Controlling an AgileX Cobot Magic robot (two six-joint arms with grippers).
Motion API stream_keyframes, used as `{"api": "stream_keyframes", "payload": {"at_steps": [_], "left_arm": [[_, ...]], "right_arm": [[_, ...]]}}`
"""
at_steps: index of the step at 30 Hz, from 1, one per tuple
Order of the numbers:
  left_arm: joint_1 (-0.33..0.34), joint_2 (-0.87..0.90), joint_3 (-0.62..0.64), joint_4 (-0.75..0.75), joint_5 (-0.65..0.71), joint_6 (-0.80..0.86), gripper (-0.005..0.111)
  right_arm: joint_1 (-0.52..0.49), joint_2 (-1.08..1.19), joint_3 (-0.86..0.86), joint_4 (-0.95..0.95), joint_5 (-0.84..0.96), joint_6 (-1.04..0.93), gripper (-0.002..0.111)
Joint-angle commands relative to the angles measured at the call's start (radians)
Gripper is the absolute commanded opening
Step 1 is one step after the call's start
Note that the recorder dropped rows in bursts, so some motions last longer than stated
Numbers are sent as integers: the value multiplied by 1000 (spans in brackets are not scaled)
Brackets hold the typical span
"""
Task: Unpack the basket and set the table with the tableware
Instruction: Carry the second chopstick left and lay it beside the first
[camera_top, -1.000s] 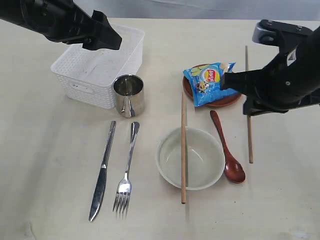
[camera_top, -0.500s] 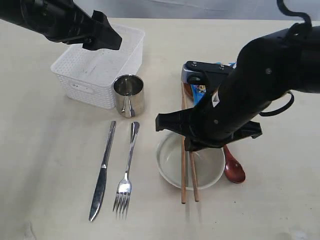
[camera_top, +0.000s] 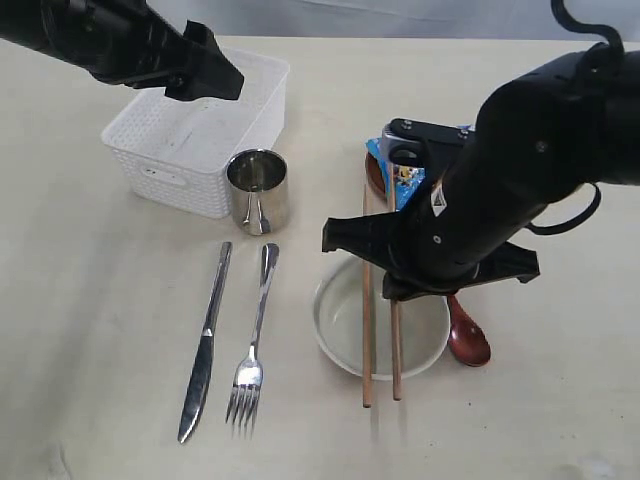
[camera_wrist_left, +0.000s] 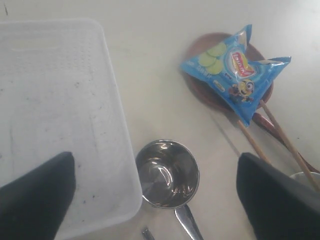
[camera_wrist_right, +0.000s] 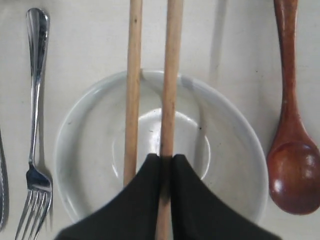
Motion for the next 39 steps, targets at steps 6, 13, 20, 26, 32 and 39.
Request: {"api": "stream_keyframes", "payload": {"at_steps": [6,13,20,26,32,39], "left_arm": [[2,-5,4,-8,13,1,81],[2,-5,4,-8,15,-1,81],[2,-5,4,-8,17,-1,81],[2,-5,4,-8,17,-1,81],[2,-5,4,-8,17,-1,81],[2,-5,4,-8,17,-1,81]], "right_arm": [[2,7,-3,9,9,6,0],[2,16,-3,-25,21,6,0],[2,30,-3,-25,1,33,41],[2,24,-3,-44,-25,35,49],[2,3,-3,-54,-79,16,49],[2,44,-3,-52,-79,13,49]]}}
